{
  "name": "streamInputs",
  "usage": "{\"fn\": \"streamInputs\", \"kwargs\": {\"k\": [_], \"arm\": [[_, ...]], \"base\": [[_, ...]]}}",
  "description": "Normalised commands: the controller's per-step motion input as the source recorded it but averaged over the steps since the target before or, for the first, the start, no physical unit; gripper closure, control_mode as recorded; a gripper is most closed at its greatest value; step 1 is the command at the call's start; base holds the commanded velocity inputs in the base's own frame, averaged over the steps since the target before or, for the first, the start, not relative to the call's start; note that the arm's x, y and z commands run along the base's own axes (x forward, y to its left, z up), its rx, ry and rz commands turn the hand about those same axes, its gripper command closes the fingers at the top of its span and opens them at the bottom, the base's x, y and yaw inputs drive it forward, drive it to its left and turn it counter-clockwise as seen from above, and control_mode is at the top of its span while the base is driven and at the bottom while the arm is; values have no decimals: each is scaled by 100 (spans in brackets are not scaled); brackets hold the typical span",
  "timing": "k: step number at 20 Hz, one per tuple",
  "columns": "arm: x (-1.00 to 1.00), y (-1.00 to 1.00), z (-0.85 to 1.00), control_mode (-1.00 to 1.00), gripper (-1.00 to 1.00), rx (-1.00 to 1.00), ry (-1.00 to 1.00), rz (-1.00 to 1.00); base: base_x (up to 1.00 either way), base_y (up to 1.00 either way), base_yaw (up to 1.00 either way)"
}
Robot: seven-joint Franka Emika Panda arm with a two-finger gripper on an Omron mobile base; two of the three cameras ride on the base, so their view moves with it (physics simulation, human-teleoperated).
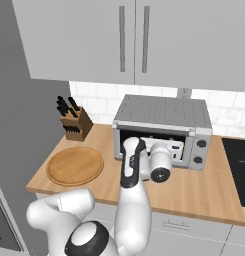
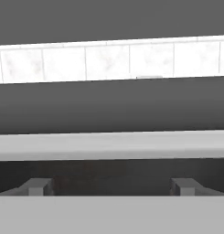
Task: Pick up the kebab skewer and baguette bread, and place them inside the toaster oven. Close the toaster oven door and start by setting the timer.
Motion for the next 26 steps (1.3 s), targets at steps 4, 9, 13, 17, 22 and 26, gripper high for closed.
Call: {"fn": "streamInputs", "kwargs": {"k": [4,9,13,17,22,26], "arm": [[22,0,0,-100,-100,0,0,0],[27,0,0,-100,-100,0,0,0],[-6,0,0,-100,-100,0,0,0],[-29,-14,0,-100,-100,0,0,0],[-23,-45,0,-100,-100,0,0,0],[-16,-57,0,-100,-100,0,0,0]], "base": [[0,0,0],[0,0,0],[0,0,0],[0,0,0],[0,0,0],[0,0,0]]}}
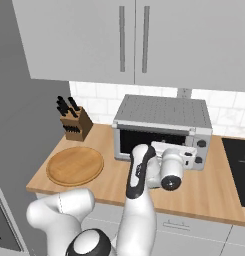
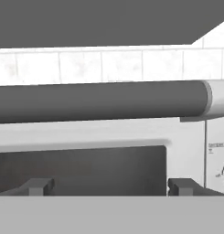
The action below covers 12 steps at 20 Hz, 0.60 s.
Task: Pick up the kebab skewer and baguette bread, and place them inside the toaster oven. Close the toaster oven door and start by setting the timer.
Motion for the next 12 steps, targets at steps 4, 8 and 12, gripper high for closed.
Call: {"fn": "streamInputs", "kwargs": {"k": [4,8,12], "arm": [[-25,-59,0,-100,-100,0,0,1],[-31,-43,-2,-100,-100,0,0,2],[-18,-17,-1,-100,-100,0,2,1]], "base": [[0,0,0],[0,0,0],[0,0,0]]}}
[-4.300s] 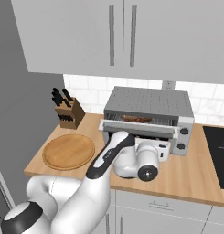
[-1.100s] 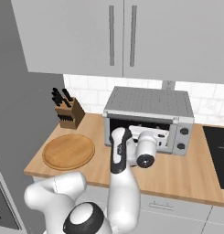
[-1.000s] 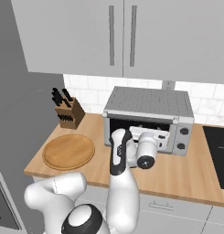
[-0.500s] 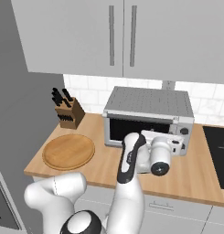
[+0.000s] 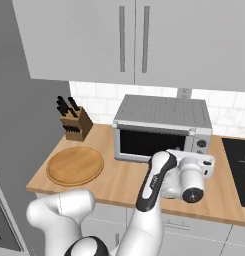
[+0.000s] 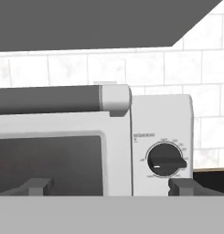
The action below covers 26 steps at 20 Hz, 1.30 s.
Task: Pick up the kebab skewer and baguette bread, and place them inside the toaster oven. Close the toaster oven door and start by setting the timer.
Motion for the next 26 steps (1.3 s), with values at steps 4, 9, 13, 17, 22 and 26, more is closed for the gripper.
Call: {"fn": "streamInputs", "kwargs": {"k": [4,9,13,17,22,26], "arm": [[-2,-1,0,-100,-100,0,2,0],[0,0,-5,-100,-100,0,1,1],[0,-6,-33,-100,-100,0,0,2],[0,-6,-41,-100,-100,0,0,0],[0,-7,-31,-100,-100,0,0,0],[0,-9,-15,-100,-100,0,0,0]], "base": [[0,0,0],[0,0,0],[0,0,0],[0,0,0],[0,0,0],[0,0,0]]}}
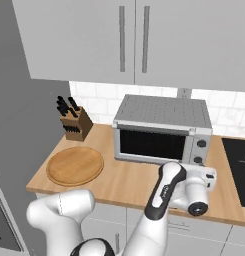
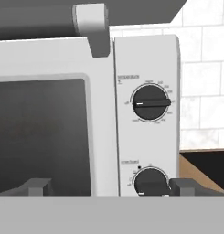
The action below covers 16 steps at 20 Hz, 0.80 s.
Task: Pick up the kebab skewer and baguette bread, and place them inside the toaster oven. Close the toaster oven door and start by setting the timer.
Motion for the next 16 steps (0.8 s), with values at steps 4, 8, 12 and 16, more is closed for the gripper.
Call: {"fn": "streamInputs", "kwargs": {"k": [4,8,12,16], "arm": [[6,-17,-14,-100,-100,0,0,0],[11,-19,-15,-100,-100,0,0,0],[18,-13,-12,-100,-100,0,0,0],[19,-8,-11,-100,-100,0,0,0]], "base": [[0,0,0],[0,0,0],[0,0,0],[0,0,0]]}}
